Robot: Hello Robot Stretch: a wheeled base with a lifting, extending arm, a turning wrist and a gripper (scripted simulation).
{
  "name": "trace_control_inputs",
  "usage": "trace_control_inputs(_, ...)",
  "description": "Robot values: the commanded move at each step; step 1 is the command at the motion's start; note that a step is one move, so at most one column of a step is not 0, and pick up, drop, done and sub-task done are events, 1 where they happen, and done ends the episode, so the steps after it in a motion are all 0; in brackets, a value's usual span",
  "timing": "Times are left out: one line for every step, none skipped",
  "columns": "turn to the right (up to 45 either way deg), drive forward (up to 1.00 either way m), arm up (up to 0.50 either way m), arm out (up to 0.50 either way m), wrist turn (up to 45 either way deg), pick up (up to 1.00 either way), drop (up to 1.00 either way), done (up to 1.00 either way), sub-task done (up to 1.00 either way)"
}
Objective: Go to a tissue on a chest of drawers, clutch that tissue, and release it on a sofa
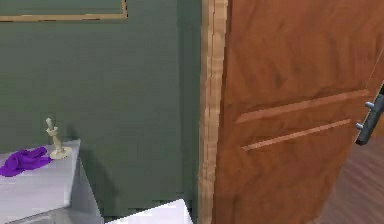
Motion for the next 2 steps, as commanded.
trace_control_inputs(45.0,0.0,0.0,0.0,0.0,0.0,0.0,0.0,0.0)
trace_control_inputs(36.0,0.0,0.0,0.0,0.0,0.0,0.0,0.0,0.0)
